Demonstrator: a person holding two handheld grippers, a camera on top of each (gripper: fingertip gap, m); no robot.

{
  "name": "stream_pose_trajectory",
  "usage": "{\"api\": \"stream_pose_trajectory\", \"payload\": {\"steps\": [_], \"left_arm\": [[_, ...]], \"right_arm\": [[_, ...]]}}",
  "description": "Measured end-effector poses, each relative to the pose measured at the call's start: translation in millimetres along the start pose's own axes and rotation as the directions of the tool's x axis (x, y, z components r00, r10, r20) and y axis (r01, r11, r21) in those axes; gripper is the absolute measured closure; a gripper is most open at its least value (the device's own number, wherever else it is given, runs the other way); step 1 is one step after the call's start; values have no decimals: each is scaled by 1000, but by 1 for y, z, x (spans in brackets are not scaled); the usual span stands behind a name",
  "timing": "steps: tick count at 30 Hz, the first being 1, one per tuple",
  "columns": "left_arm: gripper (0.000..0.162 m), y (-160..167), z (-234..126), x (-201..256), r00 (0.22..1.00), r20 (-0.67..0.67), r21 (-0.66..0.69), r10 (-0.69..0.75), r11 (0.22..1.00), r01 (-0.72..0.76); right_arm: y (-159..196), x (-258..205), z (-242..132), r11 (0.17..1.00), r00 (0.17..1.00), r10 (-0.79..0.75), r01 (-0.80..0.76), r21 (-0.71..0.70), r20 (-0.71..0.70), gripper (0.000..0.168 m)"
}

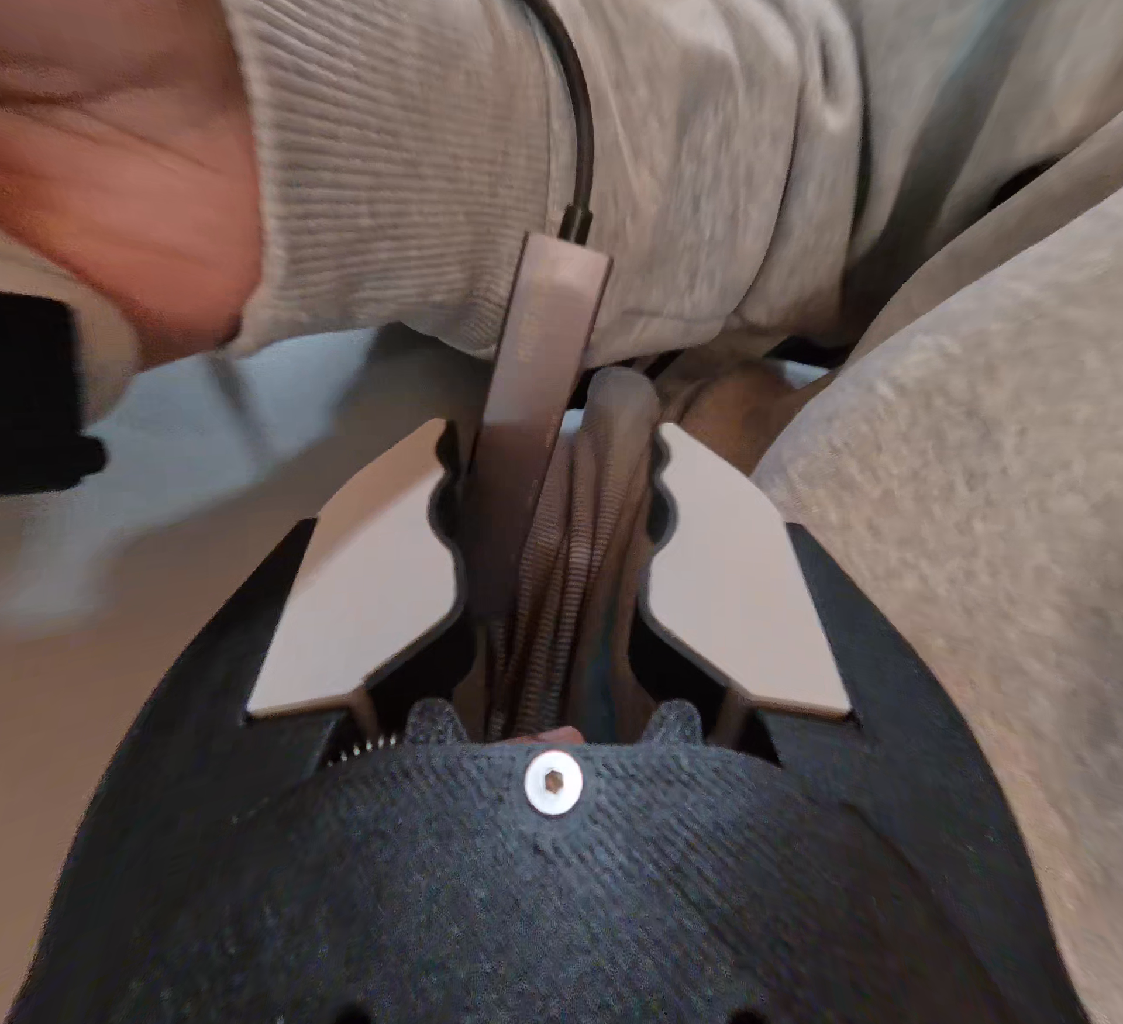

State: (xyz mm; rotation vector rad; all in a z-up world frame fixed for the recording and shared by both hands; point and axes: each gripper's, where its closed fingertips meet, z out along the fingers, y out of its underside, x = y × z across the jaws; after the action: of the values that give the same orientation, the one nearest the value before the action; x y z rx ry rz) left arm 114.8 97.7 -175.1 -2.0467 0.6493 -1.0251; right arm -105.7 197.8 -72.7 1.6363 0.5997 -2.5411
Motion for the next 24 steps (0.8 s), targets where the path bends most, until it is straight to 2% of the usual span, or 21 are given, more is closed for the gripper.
{"api": "stream_pose_trajectory", "payload": {"steps": [1, 2, 6, 9, 13, 19, 22, 24], "left_arm": [[114, 3, 3, -1, 1000, 25, -26, 19, 999, -18], [135, 4, 4, 1, 999, 22, -37, 36, 999, -35], [139, -15, -7, 12, 998, -63, 80, 17, 997, -12], [140, -46, -38, 17, 991, -134, 285, -8, 957, 46], [139, -74, -101, 5, 990, -137, 528, -24, 844, 94], [140, -79, -183, -29, 994, -63, 748, -93, 654, 109], [140, -86, -228, -28, 987, -143, 874, -69, 460, 158], [140, -81, -249, -35, 986, -143, 908, -91, 384, 167]], "right_arm": [[-1, -2, -1, 1000, 1000, 0, 0, 4, 4, 141], [-2, -3, -2, 1000, 1000, -5, 5, 5, 5, 140], [-2, -5, -5, 999, 999, -48, 48, -7, -14, 140], [4, 1, -7, 992, 991, -117, 113, -61, -64, 139], [27, 19, -4, 960, 962, -224, 190, -207, -154, 138], [89, 50, 1, 837, 907, -357, 203, -508, -225, 131], [121, 58, 0, 761, 904, -373, 171, -626, -207, 128], [136, 54, 2, 719, 905, -392, 191, -668, -164, 126]]}}
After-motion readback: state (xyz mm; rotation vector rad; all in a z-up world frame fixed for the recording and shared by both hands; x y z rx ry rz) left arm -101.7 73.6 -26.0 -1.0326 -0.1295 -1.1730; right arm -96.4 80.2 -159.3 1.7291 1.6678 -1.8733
